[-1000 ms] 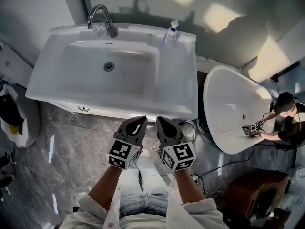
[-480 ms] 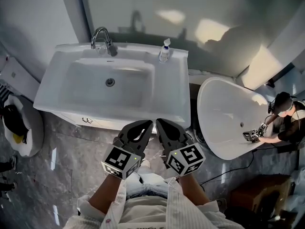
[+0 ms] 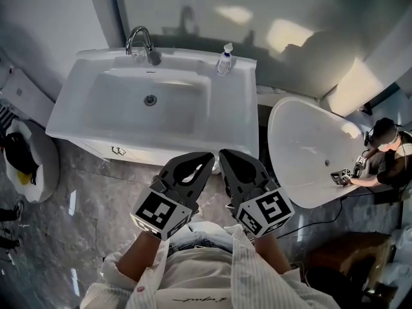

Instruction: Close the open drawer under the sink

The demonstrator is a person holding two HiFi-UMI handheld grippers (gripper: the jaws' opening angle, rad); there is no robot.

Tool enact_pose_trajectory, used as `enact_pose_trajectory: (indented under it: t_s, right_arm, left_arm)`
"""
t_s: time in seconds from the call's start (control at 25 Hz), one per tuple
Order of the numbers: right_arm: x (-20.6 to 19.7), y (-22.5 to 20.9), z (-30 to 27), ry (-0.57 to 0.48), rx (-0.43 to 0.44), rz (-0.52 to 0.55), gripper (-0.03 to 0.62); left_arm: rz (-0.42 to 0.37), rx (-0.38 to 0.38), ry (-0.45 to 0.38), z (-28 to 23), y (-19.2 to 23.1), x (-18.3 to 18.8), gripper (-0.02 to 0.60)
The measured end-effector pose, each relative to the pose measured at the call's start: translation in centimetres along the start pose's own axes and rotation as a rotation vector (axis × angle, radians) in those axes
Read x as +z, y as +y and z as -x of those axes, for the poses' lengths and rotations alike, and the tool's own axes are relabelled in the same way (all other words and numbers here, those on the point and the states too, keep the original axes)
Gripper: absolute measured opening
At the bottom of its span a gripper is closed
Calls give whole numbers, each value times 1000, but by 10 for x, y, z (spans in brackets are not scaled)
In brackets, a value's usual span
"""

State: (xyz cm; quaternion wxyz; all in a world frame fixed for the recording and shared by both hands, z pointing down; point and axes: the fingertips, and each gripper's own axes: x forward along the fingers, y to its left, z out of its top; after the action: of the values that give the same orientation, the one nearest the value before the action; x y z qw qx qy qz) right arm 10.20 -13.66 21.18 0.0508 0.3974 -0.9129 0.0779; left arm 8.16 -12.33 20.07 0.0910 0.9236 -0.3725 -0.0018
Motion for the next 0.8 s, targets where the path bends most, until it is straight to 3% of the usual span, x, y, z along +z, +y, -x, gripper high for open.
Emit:
enact_pose_trajectory:
  t_s: [0.8]
  right_arm:
    - [-2, 26, 11, 4, -26, -9, 9]
  left_arm:
    - [-16, -12, -4, 30, -5, 5, 15]
